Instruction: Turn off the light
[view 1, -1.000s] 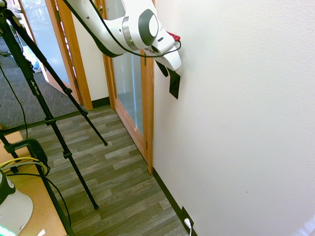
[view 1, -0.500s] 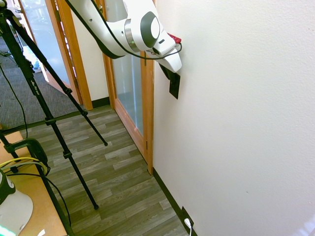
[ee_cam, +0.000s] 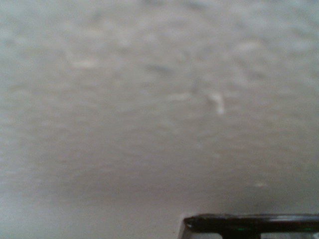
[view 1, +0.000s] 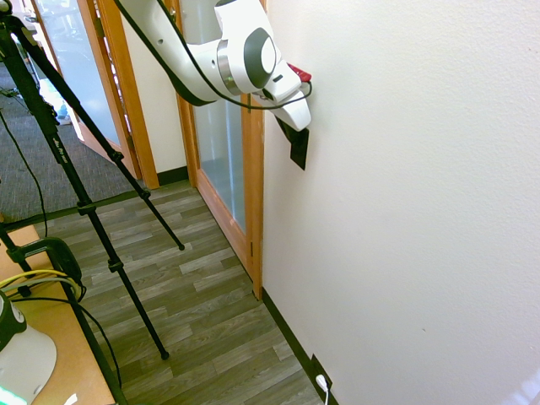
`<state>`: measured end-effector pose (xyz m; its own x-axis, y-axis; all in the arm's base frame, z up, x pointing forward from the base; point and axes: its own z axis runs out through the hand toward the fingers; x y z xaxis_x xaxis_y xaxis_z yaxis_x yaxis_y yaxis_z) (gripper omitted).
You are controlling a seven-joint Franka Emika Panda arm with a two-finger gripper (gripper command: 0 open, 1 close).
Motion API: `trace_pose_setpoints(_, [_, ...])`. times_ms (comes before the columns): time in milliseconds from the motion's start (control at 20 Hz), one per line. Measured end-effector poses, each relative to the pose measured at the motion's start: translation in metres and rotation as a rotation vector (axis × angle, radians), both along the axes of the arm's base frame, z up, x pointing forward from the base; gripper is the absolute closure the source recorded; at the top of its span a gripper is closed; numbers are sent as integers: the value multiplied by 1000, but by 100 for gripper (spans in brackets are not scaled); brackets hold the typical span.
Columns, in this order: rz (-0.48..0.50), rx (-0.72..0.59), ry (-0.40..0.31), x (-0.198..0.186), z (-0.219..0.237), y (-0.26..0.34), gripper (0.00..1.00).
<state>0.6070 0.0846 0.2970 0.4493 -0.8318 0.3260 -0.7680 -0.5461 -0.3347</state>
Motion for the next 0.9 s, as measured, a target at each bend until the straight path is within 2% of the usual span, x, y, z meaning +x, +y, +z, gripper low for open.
trace_pose_setpoints(250, [-11, 20, 8, 2, -19, 0, 100])
trace_pose_setpoints(600, [-22, 19, -14, -2, -14, 1, 100])
trace_pose_setpoints(900, [-37, 7, -37, -44, 22, 1, 100])
